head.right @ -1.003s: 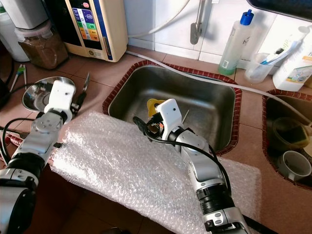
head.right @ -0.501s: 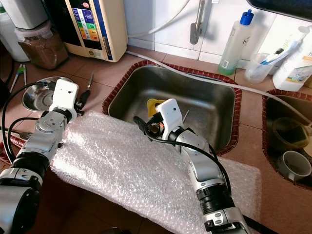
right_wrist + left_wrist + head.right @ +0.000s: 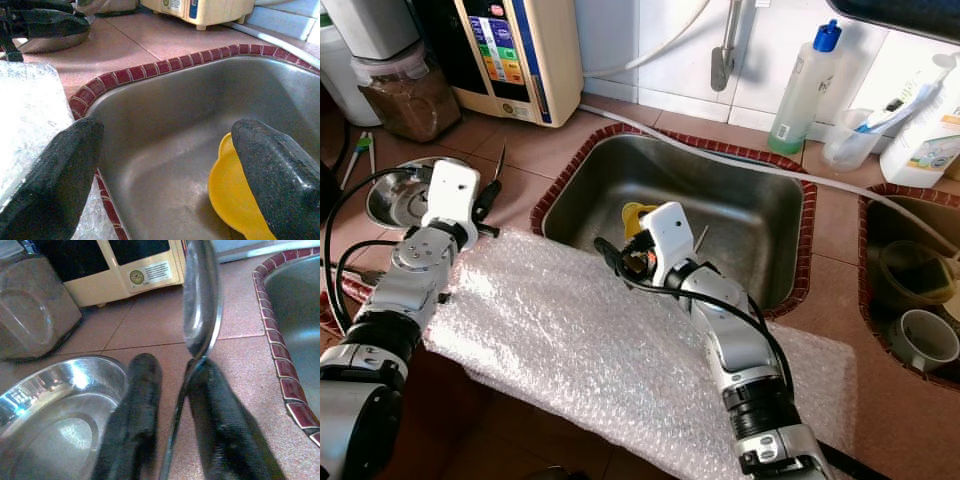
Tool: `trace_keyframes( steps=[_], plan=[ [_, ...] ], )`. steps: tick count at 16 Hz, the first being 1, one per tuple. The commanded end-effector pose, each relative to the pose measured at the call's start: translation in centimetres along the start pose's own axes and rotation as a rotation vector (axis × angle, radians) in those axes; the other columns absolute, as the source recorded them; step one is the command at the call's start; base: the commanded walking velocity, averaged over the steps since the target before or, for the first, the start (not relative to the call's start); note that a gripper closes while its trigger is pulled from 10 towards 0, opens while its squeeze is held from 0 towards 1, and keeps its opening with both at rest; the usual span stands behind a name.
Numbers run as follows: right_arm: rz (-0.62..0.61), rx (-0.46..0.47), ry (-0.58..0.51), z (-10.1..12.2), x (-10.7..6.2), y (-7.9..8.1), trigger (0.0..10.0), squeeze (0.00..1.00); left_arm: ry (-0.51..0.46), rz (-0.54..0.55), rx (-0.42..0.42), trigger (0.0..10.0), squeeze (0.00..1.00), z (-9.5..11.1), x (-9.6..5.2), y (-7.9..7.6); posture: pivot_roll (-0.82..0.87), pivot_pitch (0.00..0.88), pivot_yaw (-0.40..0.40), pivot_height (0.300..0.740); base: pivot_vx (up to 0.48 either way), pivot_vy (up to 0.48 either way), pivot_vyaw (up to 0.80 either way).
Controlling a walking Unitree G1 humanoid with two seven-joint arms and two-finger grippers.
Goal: Kitchen organization
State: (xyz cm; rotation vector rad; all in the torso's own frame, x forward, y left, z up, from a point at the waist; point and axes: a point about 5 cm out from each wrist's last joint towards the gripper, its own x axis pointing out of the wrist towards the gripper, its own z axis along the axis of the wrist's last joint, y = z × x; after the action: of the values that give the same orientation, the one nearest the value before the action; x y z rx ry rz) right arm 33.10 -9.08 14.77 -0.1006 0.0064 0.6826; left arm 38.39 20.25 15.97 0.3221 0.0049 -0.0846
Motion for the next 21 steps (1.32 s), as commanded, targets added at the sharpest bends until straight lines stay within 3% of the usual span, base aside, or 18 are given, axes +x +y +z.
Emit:
trace_keyframes(
  steps=[1,8,14,16,18,19,20,21],
  plan=[
    [-0.008,-0.004,-0.010,0.3,0.1,-0.2,10.0,0.00,-0.027,-0.002,-0.010,0.0,0.00,0.7,0.2,0.2,-0.03,0.105,0.046,0.740,0.000,0.000,0.00],
    [0.136,0.040,-0.125,1.8,-0.2,1.3,10.0,0.00,-0.048,-0.014,-0.025,0.0,0.00,1.1,0.2,-0.1,-0.03,0.096,0.049,0.740,0.000,0.000,0.00],
    [0.165,0.048,-0.134,1.9,-0.5,1.4,10.0,0.00,-0.082,-0.036,-0.002,0.0,0.00,1.7,0.3,-0.6,-0.03,0.090,0.049,0.740,0.000,0.000,0.00],
    [0.197,0.110,-0.193,3.0,-0.4,1.6,10.0,0.00,-0.240,-0.101,0.123,0.0,0.00,4.3,0.5,-2.5,-0.02,0.082,0.050,0.740,0.000,0.000,0.00],
    [0.146,0.177,-0.249,4.2,-0.1,0.7,10.0,0.00,-0.335,-0.124,0.211,0.0,0.00,5.8,0.7,-4.2,-0.03,0.077,0.052,0.740,0.000,0.000,0.00],
    [0.107,0.210,-0.274,4.6,-0.1,0.1,10.0,0.00,-0.386,-0.127,0.253,1.5,0.00,6.5,0.6,-5.1,-0.03,0.074,0.052,0.740,0.000,0.000,0.00],
    [0.077,0.238,-0.295,4.9,-0.1,-0.3,10.0,0.00,-0.424,-0.124,0.271,1.5,0.00,7.1,0.6,-5.8,-0.03,0.074,0.052,0.740,0.000,0.000,0.00],
    [0.002,0.286,-0.327,5.4,-0.2,-1.6,10.0,0.00,-0.480,-0.148,0.316,3.0,0.00,7.9,0.5,-7.7,-0.04,0.076,0.053,0.740,0.000,0.000,0.00]
  ],
)
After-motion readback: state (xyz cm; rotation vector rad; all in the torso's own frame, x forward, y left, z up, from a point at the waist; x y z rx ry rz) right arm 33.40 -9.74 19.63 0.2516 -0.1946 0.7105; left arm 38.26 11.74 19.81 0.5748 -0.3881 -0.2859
